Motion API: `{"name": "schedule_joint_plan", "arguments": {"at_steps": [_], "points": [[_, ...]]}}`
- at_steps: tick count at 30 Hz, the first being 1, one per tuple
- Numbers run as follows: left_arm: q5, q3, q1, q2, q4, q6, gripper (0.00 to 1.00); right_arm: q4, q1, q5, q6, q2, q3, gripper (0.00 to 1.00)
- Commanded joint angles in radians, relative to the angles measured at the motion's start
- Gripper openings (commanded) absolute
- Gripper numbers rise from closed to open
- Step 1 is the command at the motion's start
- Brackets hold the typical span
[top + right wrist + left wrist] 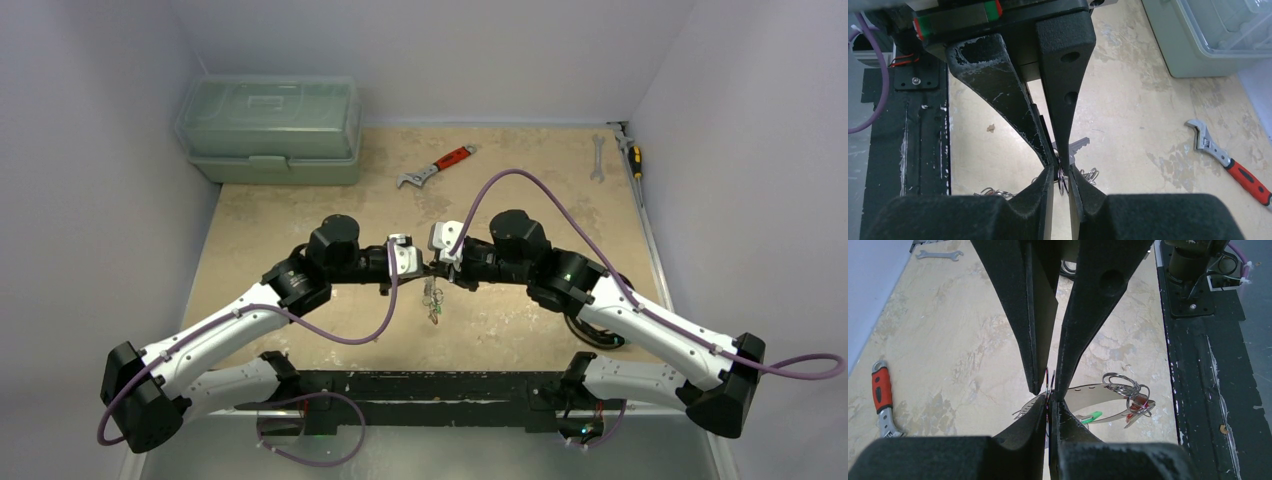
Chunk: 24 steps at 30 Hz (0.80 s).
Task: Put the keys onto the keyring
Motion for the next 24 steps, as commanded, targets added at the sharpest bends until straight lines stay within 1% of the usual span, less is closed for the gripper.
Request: {"name": "schedule_joint_plan", "arguments": {"at_steps": [1, 7, 12, 18, 23, 24], "points": [[0.027, 0.042, -0.005, -0.026, 0.064, -0.012, 0.00, 0.009, 0.004, 0.010, 0.013, -0.008, 0.000, 0.18], [0.030, 0.041, -0.005, -0.023, 0.065, -0.014, 0.00, 0.015, 0.004, 0.009, 0.013, -0.009, 0.001, 0.10], [0.032, 0.042, -0.005, -0.027, 0.065, -0.014, 0.00, 0.013, 0.004, 0.005, 0.014, -0.009, 0.001, 0.01], [0.025, 0.039, -0.005, -0.038, 0.074, -0.018, 0.01, 0.013, 0.004, -0.004, 0.010, -0.026, -0.003, 0.00], [0.017, 0.034, -0.003, -0.053, 0.077, -0.015, 0.32, 0.028, 0.004, -0.013, 0.015, -0.054, -0.011, 0.00], [0.012, 0.034, -0.002, -0.057, 0.076, -0.013, 0.37, 0.031, 0.004, -0.014, 0.017, -0.059, -0.013, 0.00]]}}
